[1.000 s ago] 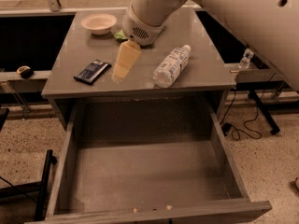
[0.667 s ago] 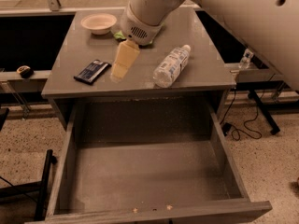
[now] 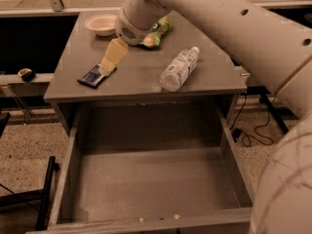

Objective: Place rxbar blueberry into top drawer

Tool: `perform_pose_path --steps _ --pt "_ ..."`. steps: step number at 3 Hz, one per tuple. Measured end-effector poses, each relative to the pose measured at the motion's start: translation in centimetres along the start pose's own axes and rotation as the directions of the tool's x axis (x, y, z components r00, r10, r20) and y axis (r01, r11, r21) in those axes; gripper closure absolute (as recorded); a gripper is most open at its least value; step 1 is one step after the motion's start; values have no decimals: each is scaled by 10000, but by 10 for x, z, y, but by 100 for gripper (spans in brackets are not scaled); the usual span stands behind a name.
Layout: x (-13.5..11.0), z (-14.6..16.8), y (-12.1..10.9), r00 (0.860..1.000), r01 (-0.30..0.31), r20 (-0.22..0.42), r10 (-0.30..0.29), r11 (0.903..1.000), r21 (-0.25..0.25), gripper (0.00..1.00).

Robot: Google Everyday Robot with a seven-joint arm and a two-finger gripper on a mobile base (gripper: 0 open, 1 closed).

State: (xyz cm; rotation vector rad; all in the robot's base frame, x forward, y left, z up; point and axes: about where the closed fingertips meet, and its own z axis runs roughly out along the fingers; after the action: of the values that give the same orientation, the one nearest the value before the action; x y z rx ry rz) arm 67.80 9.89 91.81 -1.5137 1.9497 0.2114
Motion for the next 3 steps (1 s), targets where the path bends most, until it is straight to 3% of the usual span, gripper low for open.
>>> perform_pose_path --steps 1,2,3 --pt "-9 39 -2 9960 -565 657 599 9970 -527 0" --pt "-24 77 6 9895 -690 1160 858 9875 -1417 0" --pt "-14 111 11 9846 -1221 998 1438 9729 -1964 18"
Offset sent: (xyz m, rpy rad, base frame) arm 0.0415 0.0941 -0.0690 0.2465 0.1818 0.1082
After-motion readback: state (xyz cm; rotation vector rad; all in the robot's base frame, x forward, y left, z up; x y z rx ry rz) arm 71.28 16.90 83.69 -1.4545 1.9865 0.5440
